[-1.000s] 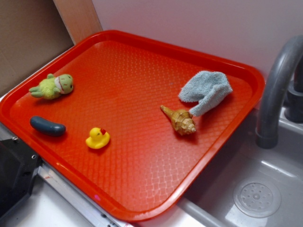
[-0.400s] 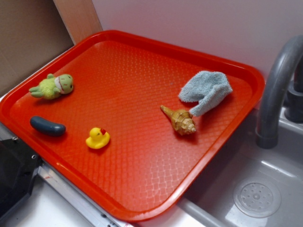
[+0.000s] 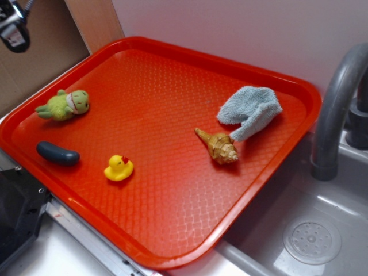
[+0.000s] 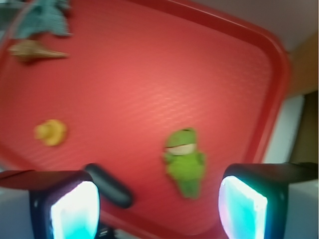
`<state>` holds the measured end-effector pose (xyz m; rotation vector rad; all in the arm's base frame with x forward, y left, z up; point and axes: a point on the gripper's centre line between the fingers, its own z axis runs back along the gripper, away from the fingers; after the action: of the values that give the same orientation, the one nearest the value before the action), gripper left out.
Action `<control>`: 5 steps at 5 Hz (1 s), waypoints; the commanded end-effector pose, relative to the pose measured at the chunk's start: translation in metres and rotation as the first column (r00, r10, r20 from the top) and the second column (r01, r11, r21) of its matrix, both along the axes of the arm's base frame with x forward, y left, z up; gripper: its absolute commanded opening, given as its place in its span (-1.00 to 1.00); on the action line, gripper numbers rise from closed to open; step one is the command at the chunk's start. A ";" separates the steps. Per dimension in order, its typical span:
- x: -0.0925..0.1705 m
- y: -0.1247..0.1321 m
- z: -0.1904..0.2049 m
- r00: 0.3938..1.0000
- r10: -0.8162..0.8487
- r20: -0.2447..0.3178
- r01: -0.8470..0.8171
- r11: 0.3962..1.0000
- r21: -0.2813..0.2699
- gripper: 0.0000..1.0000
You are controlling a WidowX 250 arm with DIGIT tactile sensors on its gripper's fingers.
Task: Grab the green animal.
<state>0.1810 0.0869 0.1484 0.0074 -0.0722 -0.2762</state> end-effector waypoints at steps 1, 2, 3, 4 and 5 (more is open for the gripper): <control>0.001 0.020 -0.048 0.996 0.006 -0.089 0.001 0.997 0.075 1.00; 0.004 0.022 -0.065 0.992 0.013 -0.124 -0.001 0.995 0.096 1.00; 0.004 0.021 -0.087 0.986 0.004 -0.168 0.017 0.992 0.125 1.00; 0.005 0.016 -0.104 0.979 -0.019 -0.205 0.045 0.991 0.123 1.00; 0.007 0.013 -0.111 0.973 -0.009 -0.229 0.054 0.981 0.188 1.00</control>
<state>0.1863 0.0985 0.0322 0.1526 0.1999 -0.3032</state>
